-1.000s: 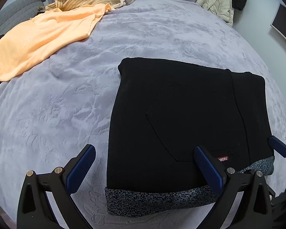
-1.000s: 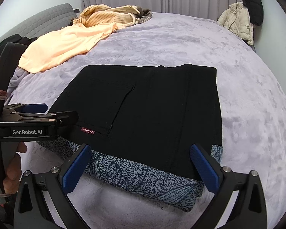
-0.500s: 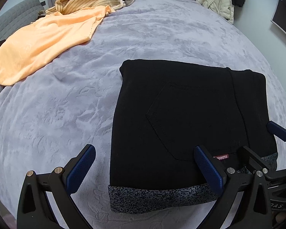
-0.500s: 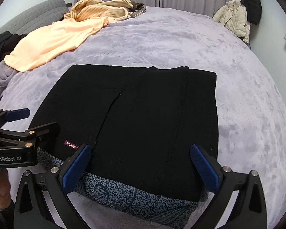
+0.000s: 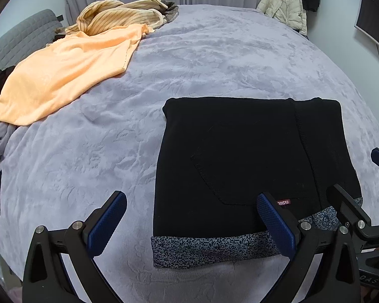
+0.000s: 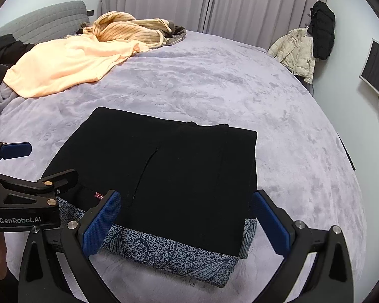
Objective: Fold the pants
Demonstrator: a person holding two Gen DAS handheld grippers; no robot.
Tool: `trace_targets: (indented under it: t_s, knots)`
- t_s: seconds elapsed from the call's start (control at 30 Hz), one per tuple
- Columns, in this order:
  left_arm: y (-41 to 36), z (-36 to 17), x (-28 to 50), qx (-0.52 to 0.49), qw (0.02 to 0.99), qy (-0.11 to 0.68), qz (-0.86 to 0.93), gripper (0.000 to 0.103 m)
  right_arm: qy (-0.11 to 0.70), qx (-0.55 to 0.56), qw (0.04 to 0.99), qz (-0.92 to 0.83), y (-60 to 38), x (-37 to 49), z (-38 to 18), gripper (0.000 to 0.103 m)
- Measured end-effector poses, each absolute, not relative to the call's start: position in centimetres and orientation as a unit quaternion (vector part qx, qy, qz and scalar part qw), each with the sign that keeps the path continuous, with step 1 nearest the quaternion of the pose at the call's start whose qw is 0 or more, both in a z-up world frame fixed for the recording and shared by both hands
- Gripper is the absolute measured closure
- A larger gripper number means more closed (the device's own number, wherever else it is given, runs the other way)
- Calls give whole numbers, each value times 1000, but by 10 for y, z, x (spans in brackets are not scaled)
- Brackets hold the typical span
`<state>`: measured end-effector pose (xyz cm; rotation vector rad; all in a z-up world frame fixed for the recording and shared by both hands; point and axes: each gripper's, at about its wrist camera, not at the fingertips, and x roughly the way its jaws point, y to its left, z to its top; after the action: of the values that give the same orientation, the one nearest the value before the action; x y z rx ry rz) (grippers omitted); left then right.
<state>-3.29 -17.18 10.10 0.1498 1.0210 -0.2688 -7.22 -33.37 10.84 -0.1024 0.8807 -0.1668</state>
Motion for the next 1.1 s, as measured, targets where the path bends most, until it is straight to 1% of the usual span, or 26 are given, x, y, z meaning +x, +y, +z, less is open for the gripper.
trace_targets:
  t_s: [0.27, 0.47, 0.9, 1.1]
  knots:
    - [-166, 99, -33, 63, 861, 491, -114, 0, 449, -7, 889, -93, -343, -77, 97, 0]
    - [-163, 94, -33, 59, 859, 497, -106, 0, 466, 0, 877, -116, -347, -78, 88, 0]
    - [-173, 96, -39, 71, 862, 490, -111, 0, 473, 8, 874, -114, -349, -78, 85, 0]
    - [-170, 94, -39, 53, 856, 502, -109, 0, 474, 10, 873, -115, -350, -79, 85, 0]
